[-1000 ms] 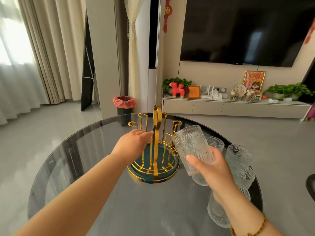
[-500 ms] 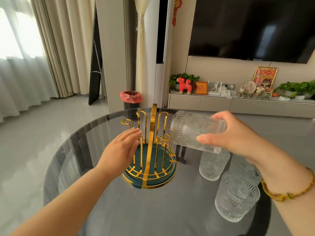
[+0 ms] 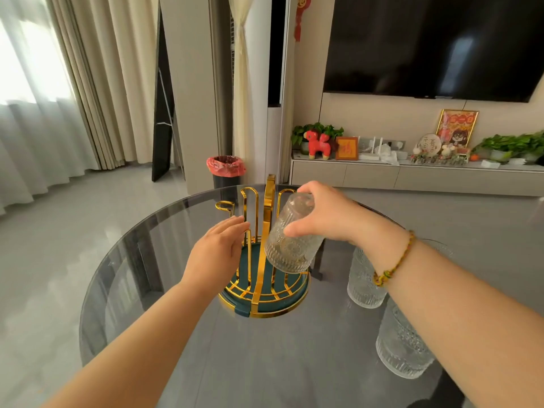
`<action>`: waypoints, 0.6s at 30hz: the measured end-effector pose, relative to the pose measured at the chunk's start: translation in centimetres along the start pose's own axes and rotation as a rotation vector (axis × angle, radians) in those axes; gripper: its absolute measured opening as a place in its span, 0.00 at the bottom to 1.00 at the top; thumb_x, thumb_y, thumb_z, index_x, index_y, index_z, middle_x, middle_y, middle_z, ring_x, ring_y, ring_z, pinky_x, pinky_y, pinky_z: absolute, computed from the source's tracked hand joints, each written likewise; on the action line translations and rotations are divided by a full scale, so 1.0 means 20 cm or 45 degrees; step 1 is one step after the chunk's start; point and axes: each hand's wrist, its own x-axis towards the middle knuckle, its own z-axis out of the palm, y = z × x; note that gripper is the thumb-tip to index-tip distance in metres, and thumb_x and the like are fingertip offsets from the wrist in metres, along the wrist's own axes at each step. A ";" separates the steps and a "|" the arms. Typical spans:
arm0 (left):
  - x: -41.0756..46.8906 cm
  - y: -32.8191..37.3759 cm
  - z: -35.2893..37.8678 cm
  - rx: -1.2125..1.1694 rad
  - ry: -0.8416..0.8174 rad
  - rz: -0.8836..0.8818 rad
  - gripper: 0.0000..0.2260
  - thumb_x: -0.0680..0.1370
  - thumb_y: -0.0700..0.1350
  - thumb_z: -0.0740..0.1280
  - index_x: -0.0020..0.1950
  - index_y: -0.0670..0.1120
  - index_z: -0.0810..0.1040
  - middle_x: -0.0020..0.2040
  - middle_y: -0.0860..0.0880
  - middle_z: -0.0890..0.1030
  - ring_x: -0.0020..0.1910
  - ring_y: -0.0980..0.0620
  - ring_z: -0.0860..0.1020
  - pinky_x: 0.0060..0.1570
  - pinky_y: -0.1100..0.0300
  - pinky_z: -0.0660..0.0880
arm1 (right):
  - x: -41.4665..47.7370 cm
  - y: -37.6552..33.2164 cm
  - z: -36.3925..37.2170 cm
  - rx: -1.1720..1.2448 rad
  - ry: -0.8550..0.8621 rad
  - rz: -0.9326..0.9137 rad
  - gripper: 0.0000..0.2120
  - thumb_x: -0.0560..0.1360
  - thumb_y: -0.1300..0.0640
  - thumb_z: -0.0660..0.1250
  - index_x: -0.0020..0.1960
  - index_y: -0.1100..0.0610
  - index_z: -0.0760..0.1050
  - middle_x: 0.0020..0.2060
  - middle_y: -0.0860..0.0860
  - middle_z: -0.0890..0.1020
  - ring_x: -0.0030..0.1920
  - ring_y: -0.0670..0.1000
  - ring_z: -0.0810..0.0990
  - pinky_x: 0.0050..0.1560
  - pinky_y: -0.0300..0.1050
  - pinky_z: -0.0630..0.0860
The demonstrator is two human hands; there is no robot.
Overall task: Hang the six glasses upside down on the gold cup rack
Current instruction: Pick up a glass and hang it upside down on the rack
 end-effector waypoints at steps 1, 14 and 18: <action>0.00 0.00 0.00 -0.001 0.001 -0.001 0.14 0.77 0.38 0.56 0.62 0.44 0.71 0.66 0.44 0.73 0.65 0.45 0.69 0.64 0.52 0.66 | 0.02 0.00 0.03 -0.032 -0.020 -0.005 0.37 0.61 0.49 0.73 0.65 0.54 0.61 0.61 0.54 0.70 0.61 0.55 0.67 0.56 0.49 0.69; 0.03 -0.07 0.03 0.067 0.047 0.101 0.13 0.76 0.37 0.58 0.59 0.43 0.74 0.61 0.41 0.76 0.65 0.43 0.69 0.65 0.55 0.54 | 0.08 0.05 0.21 -0.161 -0.120 0.001 0.37 0.66 0.50 0.69 0.69 0.55 0.57 0.68 0.56 0.64 0.69 0.58 0.57 0.65 0.53 0.61; 0.05 -0.08 0.04 0.087 0.064 0.103 0.13 0.77 0.37 0.58 0.59 0.43 0.74 0.61 0.41 0.77 0.64 0.43 0.70 0.65 0.55 0.54 | 0.10 0.06 0.21 -0.114 -0.095 0.007 0.36 0.66 0.51 0.69 0.69 0.55 0.57 0.69 0.56 0.63 0.69 0.58 0.56 0.65 0.53 0.61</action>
